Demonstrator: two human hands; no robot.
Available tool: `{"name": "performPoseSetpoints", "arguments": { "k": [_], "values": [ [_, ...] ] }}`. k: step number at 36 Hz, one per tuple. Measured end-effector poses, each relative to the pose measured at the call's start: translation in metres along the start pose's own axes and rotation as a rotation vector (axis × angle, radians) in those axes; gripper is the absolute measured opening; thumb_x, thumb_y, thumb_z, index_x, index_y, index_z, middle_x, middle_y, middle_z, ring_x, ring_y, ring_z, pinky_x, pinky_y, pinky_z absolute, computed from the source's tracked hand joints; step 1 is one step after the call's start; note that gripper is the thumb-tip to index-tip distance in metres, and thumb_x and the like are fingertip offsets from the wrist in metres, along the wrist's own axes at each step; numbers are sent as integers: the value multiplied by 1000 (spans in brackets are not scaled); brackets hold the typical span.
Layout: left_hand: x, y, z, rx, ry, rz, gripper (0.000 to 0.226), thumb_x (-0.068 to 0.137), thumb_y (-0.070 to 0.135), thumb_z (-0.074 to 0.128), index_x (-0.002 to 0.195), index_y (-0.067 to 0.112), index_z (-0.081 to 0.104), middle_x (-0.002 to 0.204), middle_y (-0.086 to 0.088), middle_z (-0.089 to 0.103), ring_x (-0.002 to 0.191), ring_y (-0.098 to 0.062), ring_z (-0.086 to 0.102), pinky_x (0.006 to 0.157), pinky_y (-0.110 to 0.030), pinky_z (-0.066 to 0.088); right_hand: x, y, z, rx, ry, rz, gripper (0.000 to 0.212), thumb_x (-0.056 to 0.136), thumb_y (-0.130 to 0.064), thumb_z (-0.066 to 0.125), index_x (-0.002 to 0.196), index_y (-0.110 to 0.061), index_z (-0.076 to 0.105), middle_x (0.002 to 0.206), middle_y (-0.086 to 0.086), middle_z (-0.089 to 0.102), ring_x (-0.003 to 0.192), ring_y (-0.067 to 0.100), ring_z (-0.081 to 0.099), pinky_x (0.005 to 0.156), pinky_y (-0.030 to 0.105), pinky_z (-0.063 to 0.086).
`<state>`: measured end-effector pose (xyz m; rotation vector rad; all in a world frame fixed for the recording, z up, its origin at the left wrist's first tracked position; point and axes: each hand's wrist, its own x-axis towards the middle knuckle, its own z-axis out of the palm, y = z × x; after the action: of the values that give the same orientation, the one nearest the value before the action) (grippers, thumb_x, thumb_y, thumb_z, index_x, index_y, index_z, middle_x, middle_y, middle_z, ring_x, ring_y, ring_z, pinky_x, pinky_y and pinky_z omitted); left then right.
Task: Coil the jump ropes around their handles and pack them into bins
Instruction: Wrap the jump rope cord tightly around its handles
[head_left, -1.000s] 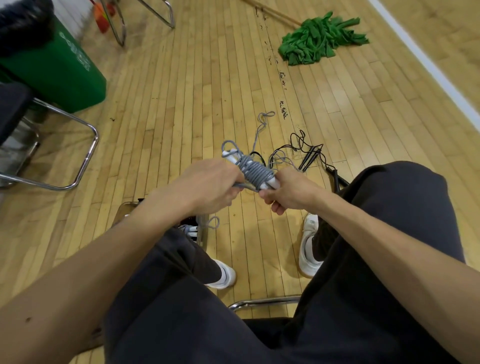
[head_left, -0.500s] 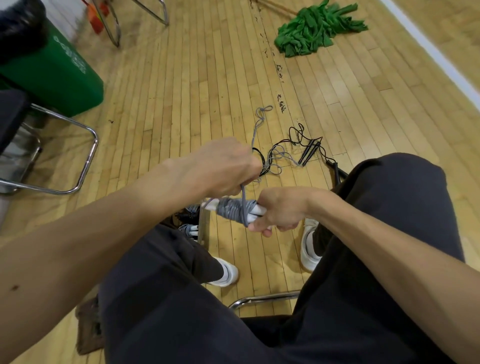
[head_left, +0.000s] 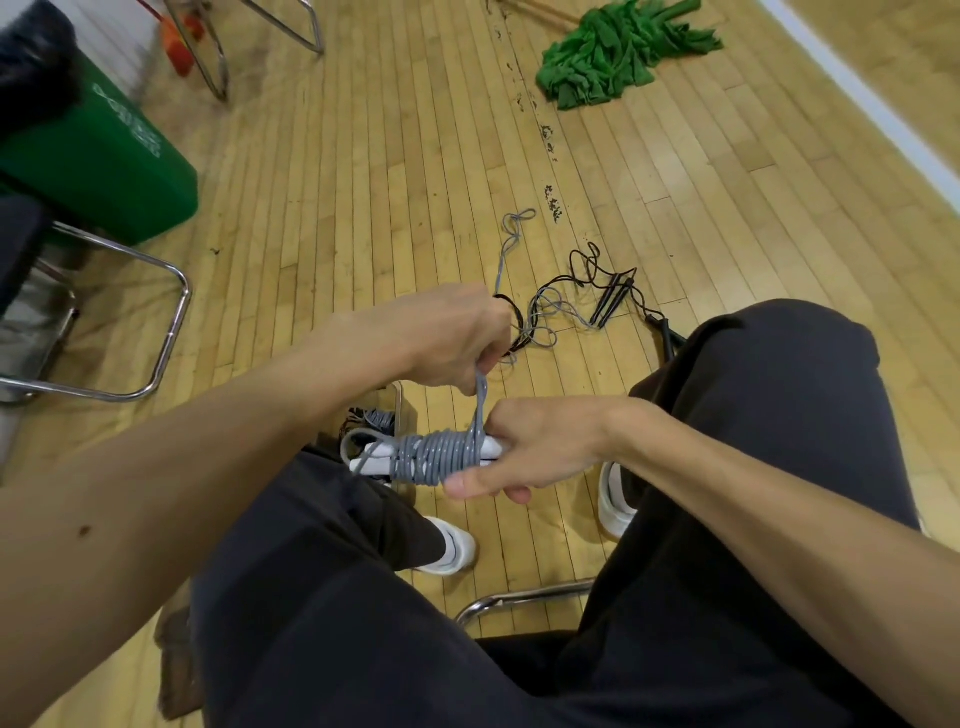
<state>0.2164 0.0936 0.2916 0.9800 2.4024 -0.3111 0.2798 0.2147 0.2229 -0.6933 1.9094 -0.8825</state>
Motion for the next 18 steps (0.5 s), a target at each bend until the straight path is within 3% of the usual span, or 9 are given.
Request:
{"name": "performPoseSetpoints", "arguments": {
  "k": [2, 5, 9, 11, 13, 15, 18],
  "values": [
    [0, -5, 3, -9, 27, 5, 9, 83, 16, 79, 82, 15, 70, 69, 15, 50, 78, -14, 59, 76, -34, 55, 0, -1, 0, 7, 39, -18, 64, 94, -63, 52, 101, 0, 67, 66, -3, 64, 58, 11, 54, 66, 26, 47],
    [0, -13, 9, -40, 61, 2, 10, 83, 18, 79, 80, 17, 69, 68, 16, 52, 74, -12, 57, 71, -30, 53, -6, -3, -4, 55, 16, -50, 46, 98, -50, 57, 87, -6, 61, 66, -3, 61, 53, 11, 47, 55, 21, 42],
    [-2, -23, 23, -85, 102, -24, 16, 91, 34, 71, 83, 23, 62, 67, 12, 51, 68, -13, 51, 61, -30, 42, -12, -4, -6, 97, -14, -98, 40, 99, -43, 60, 72, -13, 58, 55, -11, 56, 49, 9, 43, 53, 23, 39],
    [-4, -25, 30, -114, 111, -55, 20, 94, 43, 64, 85, 26, 57, 66, 9, 51, 61, -9, 48, 56, -29, 34, -15, -6, -5, 117, -24, -125, 42, 99, -44, 60, 75, -9, 61, 59, -4, 58, 52, 12, 45, 55, 25, 39],
    [-6, -29, 36, -192, 112, -92, 23, 94, 46, 61, 87, 24, 59, 64, 8, 50, 59, -3, 45, 54, -25, 32, -15, -7, -3, 149, -35, -162, 49, 98, -46, 60, 85, 1, 63, 68, 16, 54, 57, 21, 45, 55, 27, 38],
    [-10, -34, 42, -333, 109, -131, 29, 93, 46, 60, 89, 18, 63, 63, 8, 50, 58, -4, 45, 54, -26, 32, -14, -9, 0, 201, -24, -187, 50, 95, -47, 62, 85, 2, 62, 68, 14, 50, 58, 23, 43, 54, 27, 37],
    [-16, -43, 52, -575, 119, -174, 24, 92, 44, 63, 83, 22, 63, 58, 7, 49, 50, -4, 42, 52, -22, 34, -11, -10, 3, 244, 21, -201, 45, 79, -57, 62, 73, -13, 63, 68, 5, 56, 60, 24, 44, 57, 33, 37]
  ]
}}
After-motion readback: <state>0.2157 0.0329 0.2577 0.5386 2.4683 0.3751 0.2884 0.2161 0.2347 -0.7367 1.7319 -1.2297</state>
